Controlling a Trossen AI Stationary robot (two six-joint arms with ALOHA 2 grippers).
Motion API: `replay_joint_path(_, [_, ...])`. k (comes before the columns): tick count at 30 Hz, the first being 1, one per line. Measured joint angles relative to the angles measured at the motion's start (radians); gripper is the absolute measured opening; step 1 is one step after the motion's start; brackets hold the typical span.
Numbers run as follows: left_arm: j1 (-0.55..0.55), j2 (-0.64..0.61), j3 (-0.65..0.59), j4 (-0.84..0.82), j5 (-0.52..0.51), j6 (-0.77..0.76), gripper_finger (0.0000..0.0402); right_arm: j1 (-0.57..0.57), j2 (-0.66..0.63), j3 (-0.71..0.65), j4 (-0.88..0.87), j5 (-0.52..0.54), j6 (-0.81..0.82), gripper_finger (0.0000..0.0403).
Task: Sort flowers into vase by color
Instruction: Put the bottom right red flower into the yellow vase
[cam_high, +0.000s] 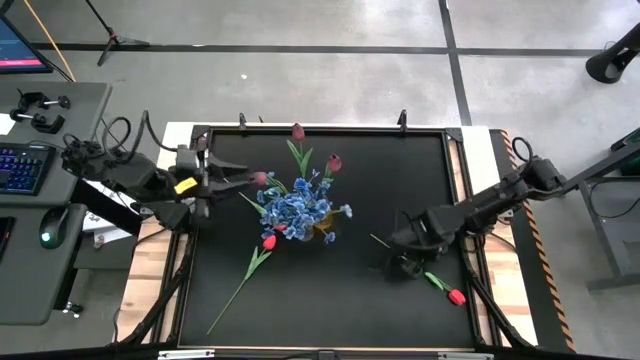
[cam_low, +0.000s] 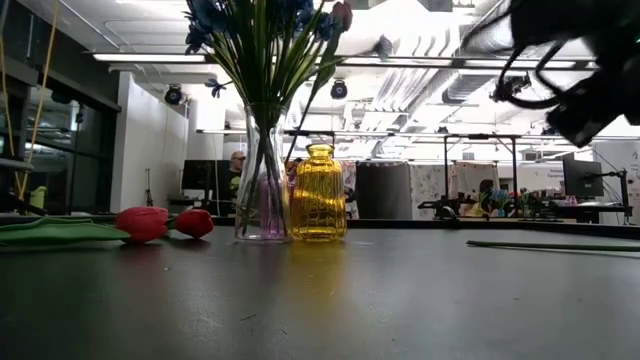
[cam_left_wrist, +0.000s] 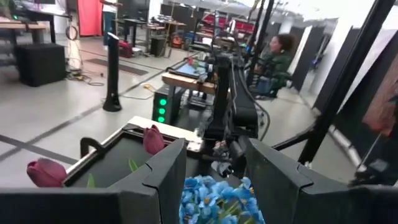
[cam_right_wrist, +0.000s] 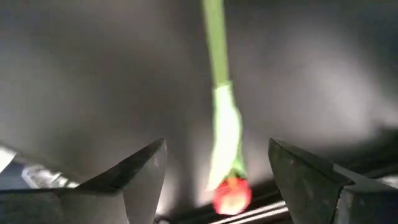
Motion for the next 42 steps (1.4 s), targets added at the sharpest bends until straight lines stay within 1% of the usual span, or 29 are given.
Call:
replay_joint_path(2, [-0.001, -0.015, 0.000, -0.005, 0.000, -0.028, 0.0157, 0.043, 0.001, 0.000, 0.052, -0.017, 0.030, 0.0270])
replay_joint_path(4, [-0.001, -0.022, 0.000, -0.016, 0.000, -0.048, 0.0157, 0.076, 0.001, 0.000, 0.086, -0.013, 0.061, 0.0270])
replay_joint_path(8, [-0.001, -0.013, 0.000, -0.014, 0.000, -0.072, 0.0157, 0.132, 0.001, 0.000, 0.103, 0.043, 0.191, 0.0270])
replay_joint_path(14, [0.000, 0.015, 0.000, 0.016, -0.031, -0.082, 0.0157, 0.258, -0.006, 0.000, 0.152, 0.195, 0.531, 0.0270])
replay_joint_path(18, [0.000, 0.021, 0.000, 0.028, -0.034, -0.082, 0.0157, 0.339, -0.006, 0.000, 0.215, 0.272, 0.776, 0.0270])
replay_joint_path(20, [0.000, 0.022, 0.000, 0.050, -0.035, -0.082, 0.0157, 0.381, -0.006, 0.000, 0.252, 0.345, 0.932, 0.0270])
replay_joint_path(22, [0.000, 0.022, 0.000, 0.070, -0.036, -0.082, 0.0157, 0.425, -0.006, 0.000, 0.280, 0.443, 1.069, 0.0270])
replay_joint_path(24, [0.000, 0.022, 0.000, 0.076, -0.037, -0.082, 0.0157, 0.459, -0.006, 0.000, 0.281, 0.497, 1.139, 0.0270])
replay_joint_path(29, [0.000, 0.023, 0.000, 0.074, -0.037, -0.083, 0.0157, 0.508, -0.004, 0.000, 0.244, 0.483, 1.187, 0.0270])
replay_joint_path(33, [0.000, 0.024, 0.000, 0.074, -0.047, -0.091, 0.0157, 0.518, 0.005, 0.000, 0.232, 0.431, 1.205, 0.0270])
replay_joint_path(35, [0.000, 0.024, 0.000, 0.075, -0.054, -0.093, 0.0157, 0.519, 0.019, 0.000, 0.251, 0.388, 1.207, 0.0270])
replay_joint_path(37, [0.000, 0.024, 0.000, 0.075, -0.056, -0.103, 0.0157, 0.519, 0.032, -0.024, 0.318, 0.335, 1.204, 0.0270])
replay_joint_path(40, [0.000, 0.024, 0.000, 0.075, -0.056, -0.109, 0.0157, 0.524, 0.049, -0.086, 0.390, 0.304, 1.218, 0.0270])
replay_joint_path(42, [0.000, 0.024, 0.000, 0.075, -0.056, -0.111, 0.0157, 0.524, 0.053, -0.112, 0.393, 0.280, 1.212, 0.0270])
